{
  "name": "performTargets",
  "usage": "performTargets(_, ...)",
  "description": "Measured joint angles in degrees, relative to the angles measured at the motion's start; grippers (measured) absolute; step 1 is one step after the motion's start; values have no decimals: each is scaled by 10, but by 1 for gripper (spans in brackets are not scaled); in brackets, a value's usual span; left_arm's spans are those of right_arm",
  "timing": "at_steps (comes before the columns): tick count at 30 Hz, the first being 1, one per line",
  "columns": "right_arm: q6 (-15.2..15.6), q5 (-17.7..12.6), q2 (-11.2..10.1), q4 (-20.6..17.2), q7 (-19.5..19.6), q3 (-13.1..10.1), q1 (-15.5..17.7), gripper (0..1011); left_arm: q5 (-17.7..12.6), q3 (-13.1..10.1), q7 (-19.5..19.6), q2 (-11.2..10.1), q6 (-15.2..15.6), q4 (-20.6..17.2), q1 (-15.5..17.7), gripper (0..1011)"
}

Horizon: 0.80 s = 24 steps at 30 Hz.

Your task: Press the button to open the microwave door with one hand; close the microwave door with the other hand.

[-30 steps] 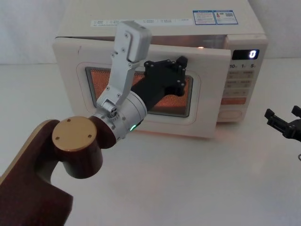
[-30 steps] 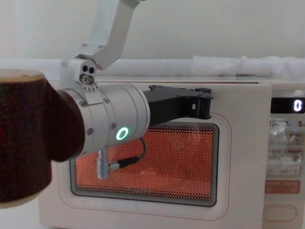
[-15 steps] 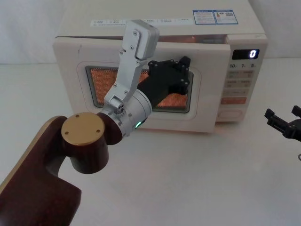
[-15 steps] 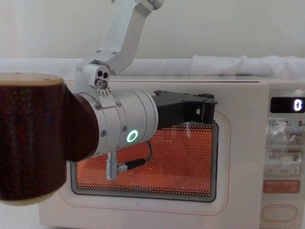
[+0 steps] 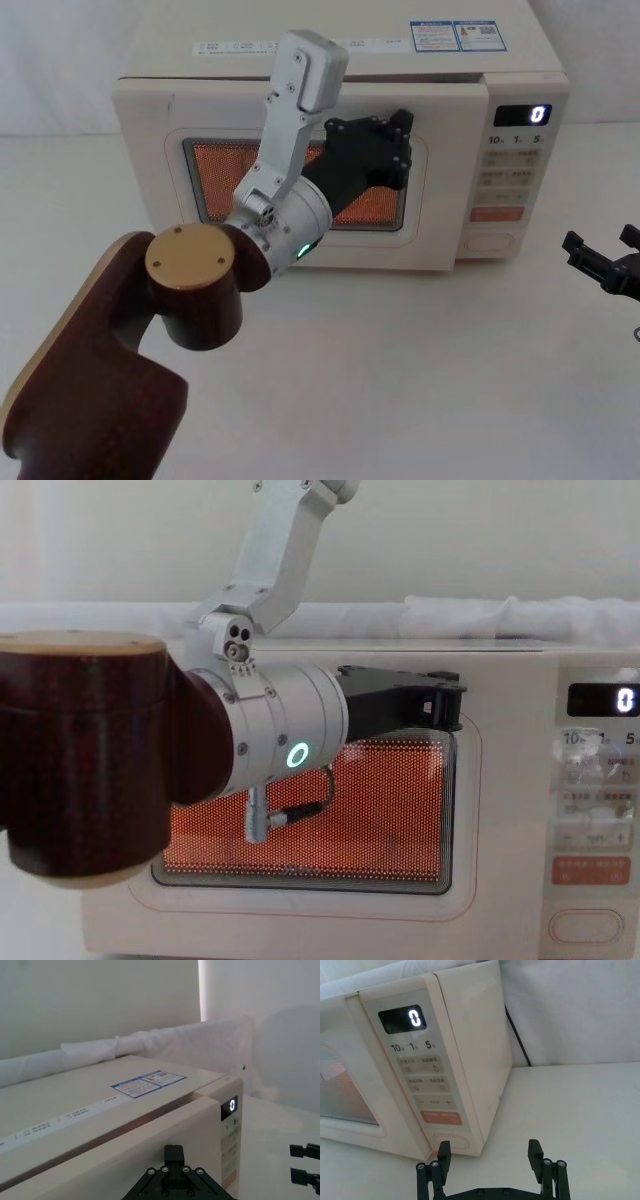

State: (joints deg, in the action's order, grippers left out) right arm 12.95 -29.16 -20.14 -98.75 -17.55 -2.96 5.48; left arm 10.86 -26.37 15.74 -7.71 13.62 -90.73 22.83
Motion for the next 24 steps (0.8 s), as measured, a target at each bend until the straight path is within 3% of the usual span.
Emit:
performTargets(10,0,0,0,0,0,0,0,1000,-5,-2,-1,17,-2,25,20,0)
performTargets(24,0,0,0,0,0,0,0,1000,-17,1,-13,25,1,32,23,0)
